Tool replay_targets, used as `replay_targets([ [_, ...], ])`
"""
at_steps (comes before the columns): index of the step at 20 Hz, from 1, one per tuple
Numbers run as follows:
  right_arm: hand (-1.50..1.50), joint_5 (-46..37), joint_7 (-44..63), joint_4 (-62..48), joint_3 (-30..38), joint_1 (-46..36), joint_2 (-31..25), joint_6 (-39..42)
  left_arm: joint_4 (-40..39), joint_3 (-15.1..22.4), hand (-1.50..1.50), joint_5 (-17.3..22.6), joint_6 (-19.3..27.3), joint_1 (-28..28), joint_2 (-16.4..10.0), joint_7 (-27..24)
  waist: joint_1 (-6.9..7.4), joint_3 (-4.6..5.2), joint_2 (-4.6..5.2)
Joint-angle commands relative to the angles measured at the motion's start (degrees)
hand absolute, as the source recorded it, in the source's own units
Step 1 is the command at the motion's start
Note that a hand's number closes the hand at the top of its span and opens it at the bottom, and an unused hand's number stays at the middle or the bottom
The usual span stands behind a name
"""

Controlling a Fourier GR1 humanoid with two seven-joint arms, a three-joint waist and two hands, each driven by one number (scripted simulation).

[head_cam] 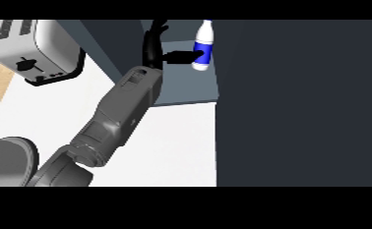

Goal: Pick up the bottled water, place it into the cabinet and close the cabinet

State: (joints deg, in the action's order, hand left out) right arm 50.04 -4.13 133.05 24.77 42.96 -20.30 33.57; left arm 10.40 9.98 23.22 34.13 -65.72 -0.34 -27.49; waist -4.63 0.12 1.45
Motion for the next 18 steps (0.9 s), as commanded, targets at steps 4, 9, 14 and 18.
replay_targets([
  [4, -1.5, -0.1, 1.5, 2.7, -0.3, -1.0, 0.7, -1.0, -0.3, -1.3, -1.5, 0.0, -2.6, -3.1, 0.3, -2.9, 0.79, -0.04, -0.26],
  [9, -1.5, -0.3, 2.6, 4.7, -0.2, -2.3, 0.1, -2.8, 3.2, -2.2, -1.5, 2.4, -6.8, -2.0, 0.3, -9.1, 0.18, 0.0, -0.2],
  [14, -1.5, -1.3, 2.8, 5.3, 1.4, 0.5, 2.1, -0.9, 3.7, -2.5, -1.5, 3.1, -8.6, -2.3, 0.3, -8.6, 1.29, -0.06, -0.93],
  [18, -1.5, 1.7, 4.4, 5.5, 2.7, -0.3, 0.5, -2.4, 10.0, 2.1, -1.5, 7.1, -7.7, 3.4, 0.3, -9.7, 1.44, -0.06, -1.45],
])
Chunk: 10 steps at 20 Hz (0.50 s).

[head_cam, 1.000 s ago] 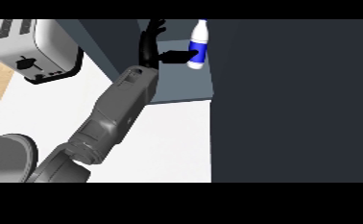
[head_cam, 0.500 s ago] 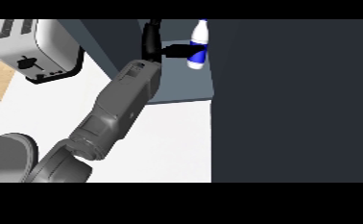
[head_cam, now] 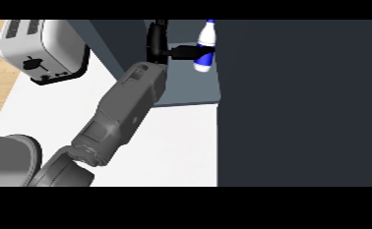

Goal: Pick up the bottled water, place it into the cabinet and close the cabinet

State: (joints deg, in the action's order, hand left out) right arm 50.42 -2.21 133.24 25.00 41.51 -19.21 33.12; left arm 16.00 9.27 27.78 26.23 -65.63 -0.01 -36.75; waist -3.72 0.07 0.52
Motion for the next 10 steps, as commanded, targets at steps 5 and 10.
replay_targets([
  [5, -1.5, -2.6, 3.5, 7.4, 0.3, 0.0, 2.5, -4.1, 12.8, 8.3, -1.5, 6.4, 0.9, 6.5, 0.0, 2.0, 1.79, -0.02, -0.67],
  [10, -1.5, 0.8, 3.6, 6.9, 3.4, 1.6, 1.5, -3.0, 26.2, 16.9, -1.5, 10.1, 3.5, 15.9, 0.0, 5.2, 3.1, -0.02, -1.31],
])
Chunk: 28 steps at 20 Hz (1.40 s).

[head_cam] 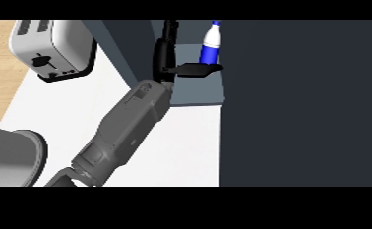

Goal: Pick up the bottled water, place it into the cabinet and close the cabinet

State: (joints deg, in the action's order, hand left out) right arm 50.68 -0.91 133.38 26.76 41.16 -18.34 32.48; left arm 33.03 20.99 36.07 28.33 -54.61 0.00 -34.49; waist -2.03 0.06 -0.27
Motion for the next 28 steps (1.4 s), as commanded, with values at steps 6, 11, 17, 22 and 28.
replay_targets([
  [6, -1.5, 0.1, 4.4, 10.1, 0.8, 2.4, 1.2, -4.2, 22.3, 11.5, -1.5, 1.9, 6.0, 16.6, 0.0, 1.7, 2.0, 0.01, -0.28],
  [11, -1.5, -1.9, 3.0, 8.8, 0.7, 2.1, 3.3, -2.9, 33.8, 17.4, -1.5, -0.4, 7.1, 29.4, 0.0, 0.6, 2.52, -0.01, -0.24],
  [17, -1.5, -2.8, 4.7, 9.1, 0.0, -0.9, 1.6, -3.4, 44.2, 21.9, 1.5, -1.6, 5.6, 39.6, -2.9, -0.6, 2.17, -0.01, 0.0],
  [22, 1.5, -0.8, 6.2, 8.6, 1.0, 0.1, -1.6, 0.0, 54.3, 26.2, 1.5, -2.9, 3.8, 46.6, -10.3, 1.8, 2.24, 0.0, -0.04],
  [28, 1.5, -2.3, 6.7, 10.7, -2.3, 2.6, -0.7, 4.3, 62.2, 23.4, 1.5, -2.9, 0.6, 52.3, -21.8, 2.4, 2.09, 0.01, 0.0],
])
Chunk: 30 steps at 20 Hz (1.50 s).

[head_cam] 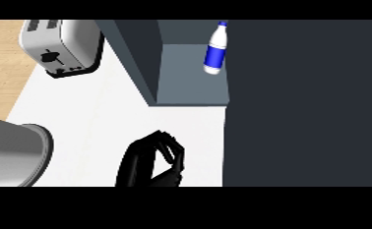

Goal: Pick up the bottled water, place it into the cabinet and close the cabinet

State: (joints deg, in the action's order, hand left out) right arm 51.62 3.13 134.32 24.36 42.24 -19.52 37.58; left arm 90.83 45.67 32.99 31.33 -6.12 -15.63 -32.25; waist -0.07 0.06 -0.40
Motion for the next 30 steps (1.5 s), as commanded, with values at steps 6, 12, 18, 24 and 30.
replay_targets([
  [6, 1.5, -4.9, 5.4, 14.4, -4.3, 4.5, -2.7, 6.1, 11.3, -5.4, 1.5, 2.4, -4.0, 7.6, -13.3, 1.2, -0.39, 0.11, -0.11],
  [12, 1.5, -4.6, 3.6, 16.7, -5.9, 3.7, -1.1, 7.5, 16.9, -11.6, 1.5, 6.6, -10.2, 14.5, -21.6, -2.1, -0.28, 0.19, -0.35],
  [18, 1.5, -6.6, 4.5, 18.1, -10.7, 3.0, -0.7, 9.7, 19.4, -17.2, -1.5, 10.7, -15.1, 20.9, -26.3, -5.4, 0.41, 0.41, -0.58],
  [24, 1.5, -7.8, 6.3, 19.5, -14.6, 0.6, -2.3, 9.8, 21.6, -21.9, -1.5, 13.6, -16.4, 24.9, -29.9, -5.3, 1.03, 0.67, -0.95],
  [30, 1.5, -8.9, 8.9, 18.8, -19.4, -3.4, -4.1, 10.1, 23.2, -25.5, -1.5, 17.0, -19.1, 28.4, -33.0, -4.8, 1.33, 0.9, -1.5],
])
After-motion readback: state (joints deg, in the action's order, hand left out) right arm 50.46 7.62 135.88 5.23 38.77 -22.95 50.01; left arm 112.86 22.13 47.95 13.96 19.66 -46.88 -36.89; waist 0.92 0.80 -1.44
